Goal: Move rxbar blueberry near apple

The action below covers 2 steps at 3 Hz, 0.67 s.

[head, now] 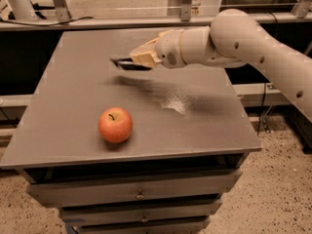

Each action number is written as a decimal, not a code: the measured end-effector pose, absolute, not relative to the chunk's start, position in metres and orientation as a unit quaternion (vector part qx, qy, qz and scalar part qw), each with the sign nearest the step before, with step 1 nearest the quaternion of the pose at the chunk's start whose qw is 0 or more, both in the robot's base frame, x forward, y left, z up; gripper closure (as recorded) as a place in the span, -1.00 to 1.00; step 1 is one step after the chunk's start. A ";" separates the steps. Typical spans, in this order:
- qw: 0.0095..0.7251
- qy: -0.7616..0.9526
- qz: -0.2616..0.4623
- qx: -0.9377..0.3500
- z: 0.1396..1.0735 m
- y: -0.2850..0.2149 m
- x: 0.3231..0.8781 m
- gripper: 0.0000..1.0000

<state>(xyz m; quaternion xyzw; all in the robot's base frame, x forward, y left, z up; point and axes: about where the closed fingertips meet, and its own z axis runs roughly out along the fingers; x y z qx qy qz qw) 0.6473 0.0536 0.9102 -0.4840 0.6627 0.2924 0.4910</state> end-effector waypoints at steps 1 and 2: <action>0.467 0.666 0.302 -0.497 0.892 0.020 0.587 1.00; 0.440 0.678 0.304 -0.505 0.870 -0.004 0.537 1.00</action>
Offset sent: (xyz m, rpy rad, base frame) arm -0.1744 -0.0919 -0.0715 -0.1153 0.1468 0.0704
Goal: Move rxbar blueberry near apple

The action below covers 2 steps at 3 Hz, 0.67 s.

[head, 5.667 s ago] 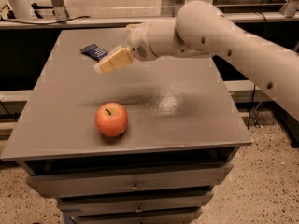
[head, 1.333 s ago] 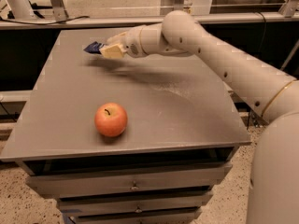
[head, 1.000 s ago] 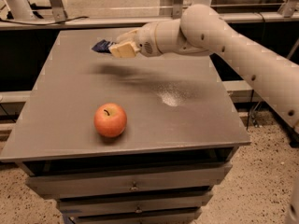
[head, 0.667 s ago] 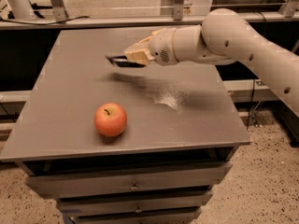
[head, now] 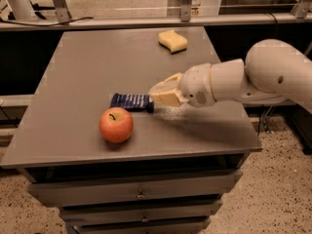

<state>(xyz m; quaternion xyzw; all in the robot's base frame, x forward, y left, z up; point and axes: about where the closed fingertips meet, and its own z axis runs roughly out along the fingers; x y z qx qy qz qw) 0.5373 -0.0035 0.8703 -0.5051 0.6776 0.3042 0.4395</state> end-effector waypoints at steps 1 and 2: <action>0.416 0.690 0.300 -0.511 0.855 -0.021 0.501 1.00; 0.405 0.698 0.292 -0.513 0.848 -0.034 0.484 1.00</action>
Offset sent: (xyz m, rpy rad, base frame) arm -0.0722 -0.0511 -0.0316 -0.1011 0.0655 -0.0157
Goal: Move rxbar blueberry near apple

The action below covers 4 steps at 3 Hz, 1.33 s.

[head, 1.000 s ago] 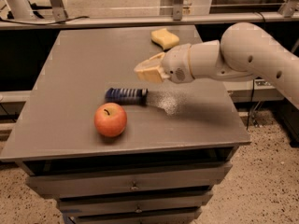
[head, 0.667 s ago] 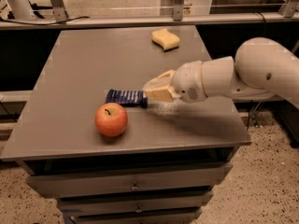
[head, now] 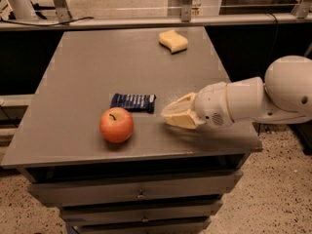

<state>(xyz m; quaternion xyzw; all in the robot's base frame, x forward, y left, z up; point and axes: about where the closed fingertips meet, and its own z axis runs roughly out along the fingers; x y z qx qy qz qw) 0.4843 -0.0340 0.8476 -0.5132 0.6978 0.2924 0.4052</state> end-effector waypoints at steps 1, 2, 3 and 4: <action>0.409 0.705 0.273 -0.512 0.850 -0.050 0.483 1.00; 0.446 0.705 0.242 -0.496 0.868 -0.079 0.494 1.00; 0.502 0.699 0.197 -0.470 0.898 -0.124 0.517 1.00; 0.539 0.689 0.166 -0.455 0.918 -0.157 0.540 1.00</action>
Offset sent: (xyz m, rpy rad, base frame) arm 0.0294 -0.1003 0.0547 0.0044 -0.2214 -0.2255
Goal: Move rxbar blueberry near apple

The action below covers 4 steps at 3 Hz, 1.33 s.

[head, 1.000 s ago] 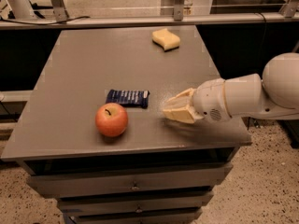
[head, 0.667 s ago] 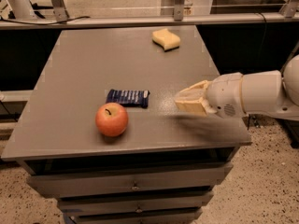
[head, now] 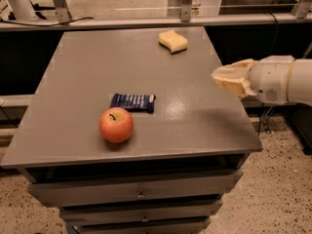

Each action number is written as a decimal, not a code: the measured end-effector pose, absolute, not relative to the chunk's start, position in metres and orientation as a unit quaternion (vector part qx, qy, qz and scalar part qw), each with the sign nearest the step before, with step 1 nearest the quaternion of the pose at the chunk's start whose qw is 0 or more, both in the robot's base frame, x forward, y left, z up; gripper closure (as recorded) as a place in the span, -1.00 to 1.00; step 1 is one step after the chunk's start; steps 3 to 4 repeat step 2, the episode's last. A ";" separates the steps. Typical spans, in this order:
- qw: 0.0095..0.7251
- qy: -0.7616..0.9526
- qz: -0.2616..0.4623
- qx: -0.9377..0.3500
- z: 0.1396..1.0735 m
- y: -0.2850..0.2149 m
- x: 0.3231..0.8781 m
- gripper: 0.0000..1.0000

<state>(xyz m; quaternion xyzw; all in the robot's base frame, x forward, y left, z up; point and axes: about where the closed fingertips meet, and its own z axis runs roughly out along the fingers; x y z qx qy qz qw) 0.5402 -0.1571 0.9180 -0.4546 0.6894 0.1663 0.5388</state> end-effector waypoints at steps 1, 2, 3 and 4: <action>0.579 0.686 0.181 -0.402 0.928 -0.159 0.556 0.66; 0.591 0.684 0.176 -0.390 0.936 -0.156 0.563 0.19; 0.591 0.684 0.176 -0.390 0.936 -0.156 0.563 0.19; 0.591 0.684 0.176 -0.390 0.936 -0.156 0.563 0.19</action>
Offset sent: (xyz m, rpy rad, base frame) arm 0.0125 -0.0038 0.0078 0.0924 -0.0223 -0.0565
